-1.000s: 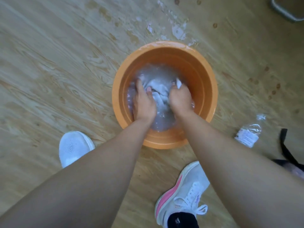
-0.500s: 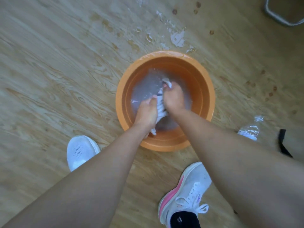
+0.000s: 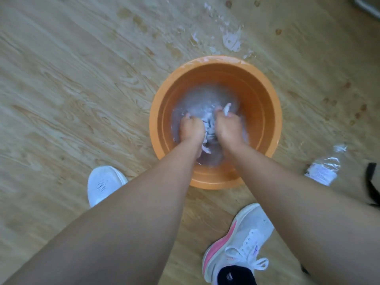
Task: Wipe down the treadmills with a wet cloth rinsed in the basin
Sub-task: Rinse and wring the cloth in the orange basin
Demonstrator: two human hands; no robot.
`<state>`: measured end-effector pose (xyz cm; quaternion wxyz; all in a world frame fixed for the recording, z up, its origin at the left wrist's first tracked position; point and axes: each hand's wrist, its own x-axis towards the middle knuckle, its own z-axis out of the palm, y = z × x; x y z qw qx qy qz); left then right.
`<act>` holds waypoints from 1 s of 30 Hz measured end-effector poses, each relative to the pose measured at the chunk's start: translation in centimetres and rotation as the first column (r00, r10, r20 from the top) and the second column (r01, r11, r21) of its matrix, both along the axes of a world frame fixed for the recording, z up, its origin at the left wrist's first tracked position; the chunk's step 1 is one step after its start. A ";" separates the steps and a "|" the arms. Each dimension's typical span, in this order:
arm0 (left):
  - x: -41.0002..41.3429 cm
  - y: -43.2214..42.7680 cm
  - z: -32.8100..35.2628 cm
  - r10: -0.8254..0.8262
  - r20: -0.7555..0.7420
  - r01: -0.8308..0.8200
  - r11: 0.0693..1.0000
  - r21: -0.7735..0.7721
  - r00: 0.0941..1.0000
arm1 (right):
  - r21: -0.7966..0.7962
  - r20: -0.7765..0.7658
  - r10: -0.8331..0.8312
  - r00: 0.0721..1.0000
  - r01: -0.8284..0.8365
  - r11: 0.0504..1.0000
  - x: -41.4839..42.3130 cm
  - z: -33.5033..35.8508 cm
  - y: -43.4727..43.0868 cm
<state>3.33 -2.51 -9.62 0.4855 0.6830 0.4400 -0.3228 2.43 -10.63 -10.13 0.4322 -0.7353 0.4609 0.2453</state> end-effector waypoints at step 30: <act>-3.8 -0.2 0.3 -0.672 0.022 0.616 0.690 0.379 0.740 | -0.263 0.095 0.334 0.938 -0.300 0.917 -2.1 0.5 -3.3</act>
